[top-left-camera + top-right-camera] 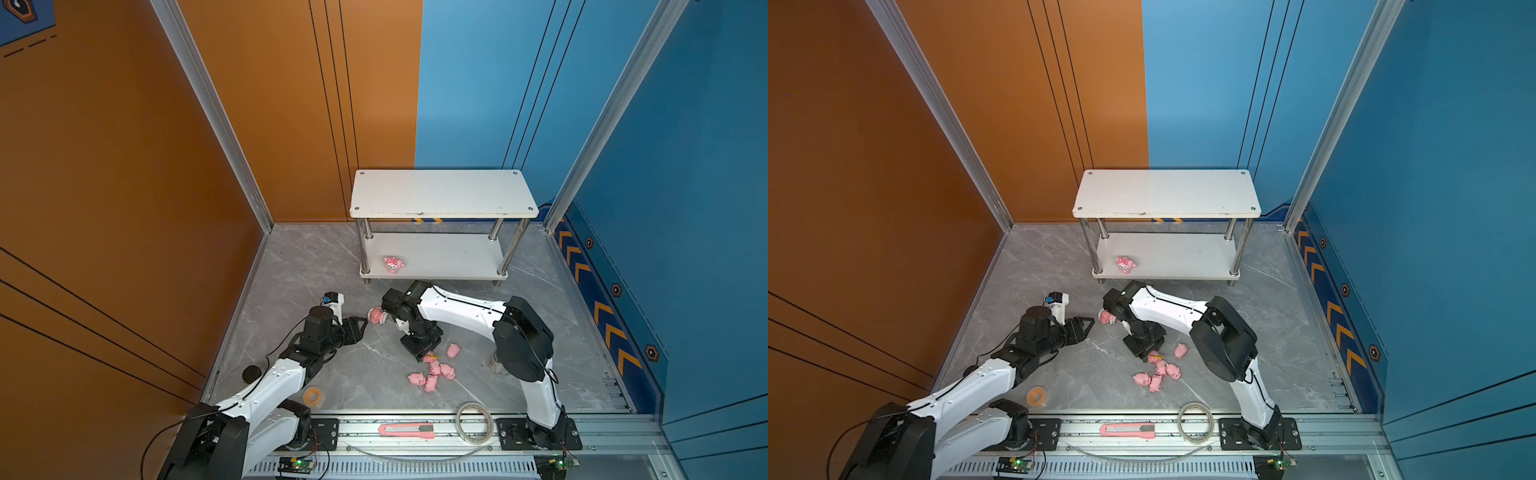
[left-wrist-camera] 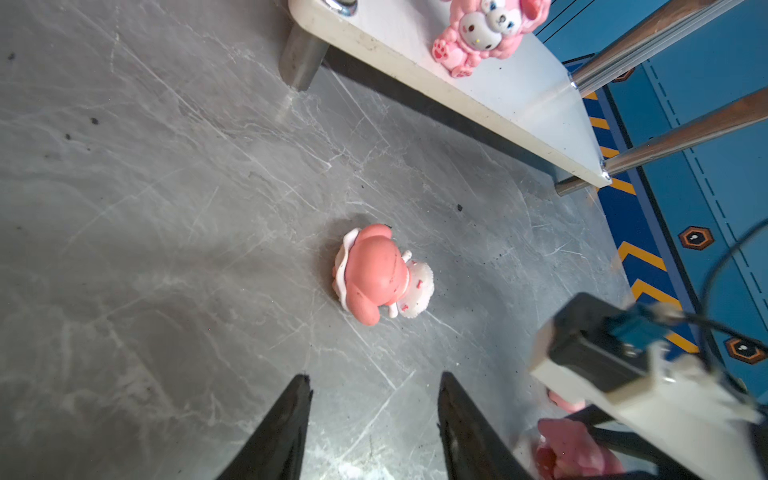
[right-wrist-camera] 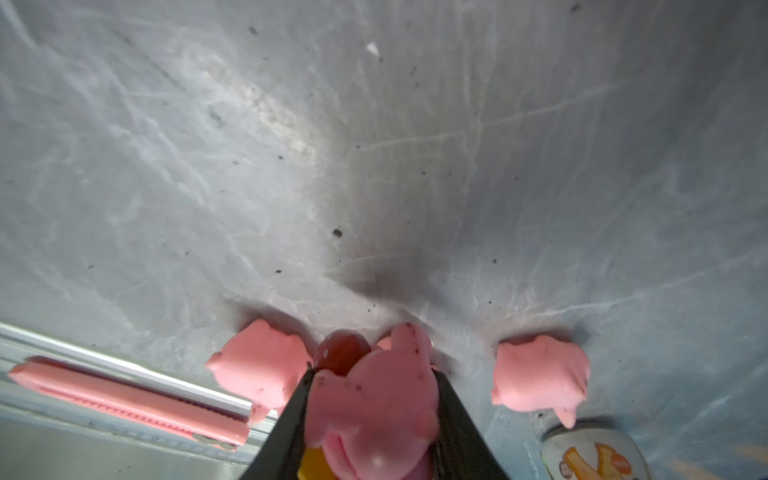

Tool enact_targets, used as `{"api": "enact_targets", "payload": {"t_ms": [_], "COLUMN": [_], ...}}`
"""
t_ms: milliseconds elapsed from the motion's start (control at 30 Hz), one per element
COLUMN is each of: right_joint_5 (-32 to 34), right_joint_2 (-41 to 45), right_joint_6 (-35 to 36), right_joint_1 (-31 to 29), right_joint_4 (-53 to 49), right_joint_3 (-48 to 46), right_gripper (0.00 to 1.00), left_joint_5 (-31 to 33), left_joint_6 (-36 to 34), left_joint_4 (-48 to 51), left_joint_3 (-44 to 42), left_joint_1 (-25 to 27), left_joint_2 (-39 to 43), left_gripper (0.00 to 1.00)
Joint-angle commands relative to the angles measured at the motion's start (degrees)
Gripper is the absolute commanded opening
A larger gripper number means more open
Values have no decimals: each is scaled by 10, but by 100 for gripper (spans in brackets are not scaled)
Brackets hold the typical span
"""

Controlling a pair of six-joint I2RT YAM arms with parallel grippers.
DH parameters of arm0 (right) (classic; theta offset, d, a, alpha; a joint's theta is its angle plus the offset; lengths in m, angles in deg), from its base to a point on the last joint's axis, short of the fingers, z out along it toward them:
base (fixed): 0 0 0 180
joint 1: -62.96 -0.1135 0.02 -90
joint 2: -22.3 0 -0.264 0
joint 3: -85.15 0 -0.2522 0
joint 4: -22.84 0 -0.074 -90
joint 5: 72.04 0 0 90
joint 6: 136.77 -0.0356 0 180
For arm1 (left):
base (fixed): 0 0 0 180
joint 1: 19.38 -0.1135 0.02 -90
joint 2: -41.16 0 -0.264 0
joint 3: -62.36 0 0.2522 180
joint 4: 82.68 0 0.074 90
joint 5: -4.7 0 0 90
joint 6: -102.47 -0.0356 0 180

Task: Place and organize the plastic toys onto the shelf

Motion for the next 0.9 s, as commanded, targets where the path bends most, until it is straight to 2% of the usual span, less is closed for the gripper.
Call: {"api": "enact_targets", "payload": {"t_ms": [0, 167, 267, 400, 533, 567, 633, 700, 767, 867], "right_joint_5": [12, 7, 13, 27, 27, 20, 10, 2, -6, -37], "right_joint_2": [-42, -68, -50, 38, 150, 179, 223, 271, 310, 347], "right_joint_6": [4, 10, 4, -10, -42, -53, -76, -107, -132, -155], "right_joint_1": [18, 44, 53, 61, 76, 79, 81, 79, 77, 77], "right_joint_4": [-47, -31, -12, 28, 65, 73, 88, 106, 125, 158], "right_joint_3": [30, 84, 99, 62, -41, -73, -136, -191, -237, -292], "right_gripper": [53, 63, 71, 77, 76, 73, 58, 34, 14, 0], "left_joint_5": [-9, -1, -6, 6, 27, 31, 43, 44, 36, 20], "left_joint_6": [2, 2, -2, -9, -33, -44, -53, -57, -57, -51], "left_joint_4": [1, 13, 13, 12, 9, 11, 12, 7, -6, -26], "left_joint_3": [-14, -20, -15, -5, 20, 31, 51, 79, 110, 156], "left_joint_1": [-6, -6, 0, 31, 82, 101, 133, 166, 195, 231], "left_joint_2": [27, 44, 36, 9, -37, -53, -87, -127, -162, -204], "left_gripper": [52, 53, 53, 54, 54, 54, 52, 42, 31, 25]}}
